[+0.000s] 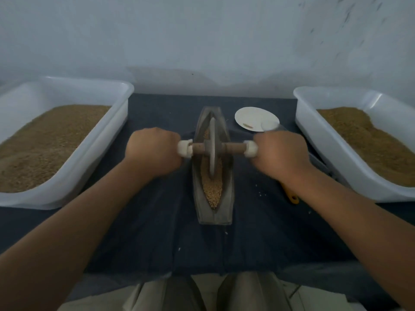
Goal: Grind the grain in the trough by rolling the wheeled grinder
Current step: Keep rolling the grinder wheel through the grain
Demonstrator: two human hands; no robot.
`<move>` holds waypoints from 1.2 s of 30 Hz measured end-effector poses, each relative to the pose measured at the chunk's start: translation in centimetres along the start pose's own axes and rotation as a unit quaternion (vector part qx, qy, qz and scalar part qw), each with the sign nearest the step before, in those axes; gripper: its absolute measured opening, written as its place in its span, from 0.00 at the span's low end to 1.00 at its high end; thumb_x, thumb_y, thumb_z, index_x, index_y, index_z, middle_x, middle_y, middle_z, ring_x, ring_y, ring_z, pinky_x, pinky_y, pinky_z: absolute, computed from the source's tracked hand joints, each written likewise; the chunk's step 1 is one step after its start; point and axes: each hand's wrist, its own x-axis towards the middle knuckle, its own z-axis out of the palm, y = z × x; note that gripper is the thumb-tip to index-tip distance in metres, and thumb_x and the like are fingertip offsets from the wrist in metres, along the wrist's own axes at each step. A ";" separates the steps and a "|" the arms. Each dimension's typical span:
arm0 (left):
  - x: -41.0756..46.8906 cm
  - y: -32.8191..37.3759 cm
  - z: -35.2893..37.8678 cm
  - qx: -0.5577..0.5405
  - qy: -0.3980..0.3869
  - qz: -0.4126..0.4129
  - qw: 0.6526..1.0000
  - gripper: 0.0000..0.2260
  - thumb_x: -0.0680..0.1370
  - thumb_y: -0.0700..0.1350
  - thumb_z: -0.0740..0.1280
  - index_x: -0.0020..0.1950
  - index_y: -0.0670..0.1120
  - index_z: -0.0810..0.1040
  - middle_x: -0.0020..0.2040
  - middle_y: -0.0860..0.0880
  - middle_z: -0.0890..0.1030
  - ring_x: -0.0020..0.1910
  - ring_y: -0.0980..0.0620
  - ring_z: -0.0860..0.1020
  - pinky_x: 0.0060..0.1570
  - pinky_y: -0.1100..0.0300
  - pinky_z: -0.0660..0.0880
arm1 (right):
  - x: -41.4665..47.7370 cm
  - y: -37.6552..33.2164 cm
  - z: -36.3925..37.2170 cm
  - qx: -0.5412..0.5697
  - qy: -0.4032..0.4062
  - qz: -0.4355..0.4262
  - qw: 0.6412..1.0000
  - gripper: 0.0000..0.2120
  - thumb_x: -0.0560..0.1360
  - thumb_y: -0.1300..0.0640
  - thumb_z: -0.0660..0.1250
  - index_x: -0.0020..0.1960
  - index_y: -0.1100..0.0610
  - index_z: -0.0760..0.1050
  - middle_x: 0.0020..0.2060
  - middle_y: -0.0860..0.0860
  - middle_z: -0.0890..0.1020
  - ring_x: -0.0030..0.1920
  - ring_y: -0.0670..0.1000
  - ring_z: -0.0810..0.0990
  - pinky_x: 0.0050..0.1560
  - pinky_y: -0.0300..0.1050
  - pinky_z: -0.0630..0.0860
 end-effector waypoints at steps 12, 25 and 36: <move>3.9 0.2 0.1 -0.012 -0.022 -0.029 0.999 0.11 0.72 0.58 0.64 0.35 0.52 0.72 0.33 0.54 0.73 0.34 0.46 0.75 0.37 0.56 0.69 | 3.6 -0.3 1.5 0.019 0.012 0.042 0.999 0.18 0.81 0.39 0.60 0.42 0.51 0.73 0.35 0.50 0.79 0.37 0.58 0.78 0.36 0.47 0.69; -1.5 0.0 -0.2 0.045 0.039 0.030 0.998 0.16 0.68 0.60 0.68 0.32 0.56 0.63 0.26 0.57 0.65 0.23 0.57 0.60 0.28 0.63 0.56 | -2.1 0.6 1.0 0.035 0.049 -0.019 0.998 0.21 0.79 0.34 0.58 0.37 0.48 0.73 0.28 0.44 0.75 0.28 0.49 0.73 0.29 0.46 0.72; 0.3 -0.6 1.0 -0.025 -0.007 -0.026 0.999 0.15 0.75 0.61 0.66 0.33 0.54 0.70 0.30 0.57 0.72 0.29 0.53 0.72 0.32 0.59 0.67 | 1.6 0.0 -0.3 -0.030 -0.002 -0.028 0.999 0.16 0.77 0.42 0.66 0.36 0.49 0.71 0.29 0.46 0.73 0.29 0.50 0.73 0.29 0.43 0.68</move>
